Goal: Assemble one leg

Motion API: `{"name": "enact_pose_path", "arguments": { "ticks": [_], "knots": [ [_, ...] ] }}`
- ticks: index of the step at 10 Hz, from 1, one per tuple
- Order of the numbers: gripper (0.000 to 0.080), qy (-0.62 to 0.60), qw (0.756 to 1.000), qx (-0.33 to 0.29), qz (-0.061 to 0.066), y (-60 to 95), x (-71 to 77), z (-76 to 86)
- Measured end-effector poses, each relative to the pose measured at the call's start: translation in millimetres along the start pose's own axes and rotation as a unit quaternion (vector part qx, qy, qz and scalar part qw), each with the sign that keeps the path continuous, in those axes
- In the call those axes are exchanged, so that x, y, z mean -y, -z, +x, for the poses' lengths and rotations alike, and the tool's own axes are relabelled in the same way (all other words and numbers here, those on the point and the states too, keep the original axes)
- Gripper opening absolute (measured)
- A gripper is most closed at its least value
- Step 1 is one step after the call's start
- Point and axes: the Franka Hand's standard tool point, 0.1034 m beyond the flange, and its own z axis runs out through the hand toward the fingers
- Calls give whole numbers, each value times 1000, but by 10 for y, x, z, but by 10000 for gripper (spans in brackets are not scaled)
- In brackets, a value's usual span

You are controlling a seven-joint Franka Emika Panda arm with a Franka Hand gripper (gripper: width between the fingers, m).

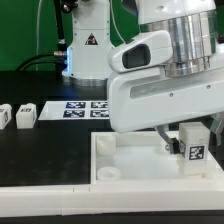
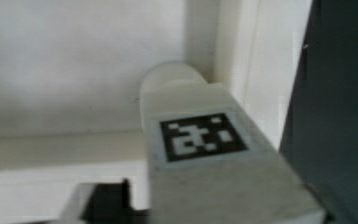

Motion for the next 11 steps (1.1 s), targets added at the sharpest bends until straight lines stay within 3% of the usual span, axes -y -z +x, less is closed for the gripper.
{"name": "enact_pose_path", "arguments": {
  "ticks": [1, 4, 6, 9, 10, 11],
  "knots": [
    [298, -44, 999, 0, 0, 1, -6, 1],
    [298, -247, 969, 7, -5, 13, -24, -21],
    [298, -457, 889, 28, 16, 0, -25, -59],
    [298, -630, 774, 48, 28, 1, 59, -70],
    [298, -664, 745, 49, 26, -2, 89, -74],
    [297, -647, 760, 48, 26, -5, 83, -78]
  ]
}}
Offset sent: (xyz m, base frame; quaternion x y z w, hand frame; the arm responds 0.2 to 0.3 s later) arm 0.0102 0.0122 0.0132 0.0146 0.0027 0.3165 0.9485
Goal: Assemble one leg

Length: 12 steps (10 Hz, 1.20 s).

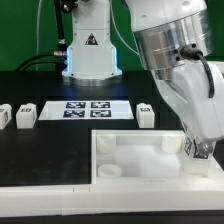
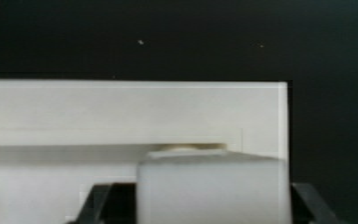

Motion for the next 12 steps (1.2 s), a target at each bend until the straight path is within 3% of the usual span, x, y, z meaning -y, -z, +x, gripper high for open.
{"name": "enact_pose_path", "arguments": {
  "ticks": [1, 3, 4, 5, 7, 9, 10, 11, 12],
  "knots": [
    [297, 12, 1000, 0, 0, -3, -2, -1],
    [571, 163, 986, -9, -8, -9, -17, 1],
    [633, 271, 962, -17, -22, -13, -33, -18],
    [633, 361, 932, -22, -32, -17, -45, -26],
    [645, 429, 902, -21, -33, -20, -43, -2],
    [649, 535, 844, -17, -36, -22, -44, 14],
    [649, 631, 774, -24, -46, 5, -11, 51],
    [649, 672, 738, -27, -49, 29, 23, 60],
    [649, 671, 739, -27, -48, 22, 20, 58]
  ]
}}
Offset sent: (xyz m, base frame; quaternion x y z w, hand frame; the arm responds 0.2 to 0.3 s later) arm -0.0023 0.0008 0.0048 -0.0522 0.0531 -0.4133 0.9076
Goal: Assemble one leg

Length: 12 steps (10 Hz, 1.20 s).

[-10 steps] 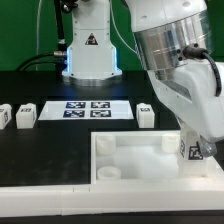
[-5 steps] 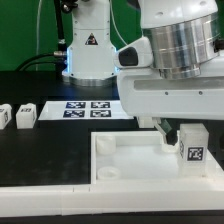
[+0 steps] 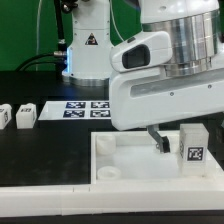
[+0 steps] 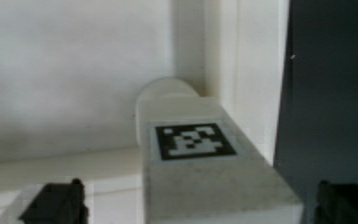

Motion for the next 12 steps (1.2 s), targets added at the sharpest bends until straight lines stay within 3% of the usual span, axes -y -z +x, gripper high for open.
{"name": "enact_pose_path", "arguments": {
  "ticks": [2, 5, 6, 9, 10, 12],
  "knots": [
    [359, -60, 998, 1, 1, -6, 11, -5],
    [299, -216, 976, 1, 0, -12, -13, -11],
    [299, -317, 949, -1, -5, -14, -3, -16],
    [299, -565, 825, 15, 27, -30, -9, -13],
    [299, -638, 769, 25, 40, -34, 8, -11],
    [299, -724, 687, 35, 52, -32, 45, 1]
  ]
}}
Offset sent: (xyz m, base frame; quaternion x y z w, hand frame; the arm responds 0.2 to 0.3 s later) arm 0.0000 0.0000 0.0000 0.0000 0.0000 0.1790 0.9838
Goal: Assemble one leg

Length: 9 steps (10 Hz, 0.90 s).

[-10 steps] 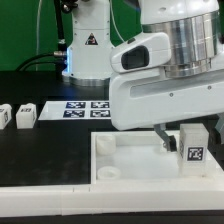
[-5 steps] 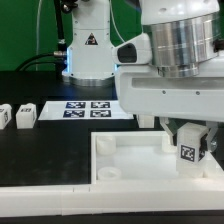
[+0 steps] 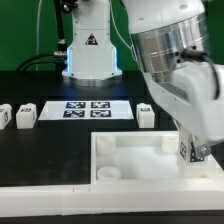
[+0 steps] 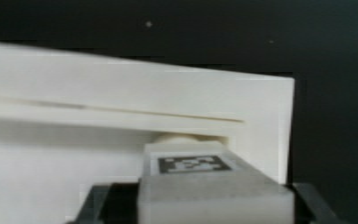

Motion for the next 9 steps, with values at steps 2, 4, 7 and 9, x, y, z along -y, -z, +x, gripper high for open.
{"name": "enact_pose_path", "arguments": {
  "ticks": [2, 4, 7, 9],
  "knots": [
    [296, -79, 997, -3, 4, -20, -13, -31],
    [426, -42, 999, -4, 4, -20, -13, -24],
    [634, 103, 994, -18, -10, -26, -40, -21],
    [646, 248, 968, -26, -16, -24, -38, -1]
  ]
}}
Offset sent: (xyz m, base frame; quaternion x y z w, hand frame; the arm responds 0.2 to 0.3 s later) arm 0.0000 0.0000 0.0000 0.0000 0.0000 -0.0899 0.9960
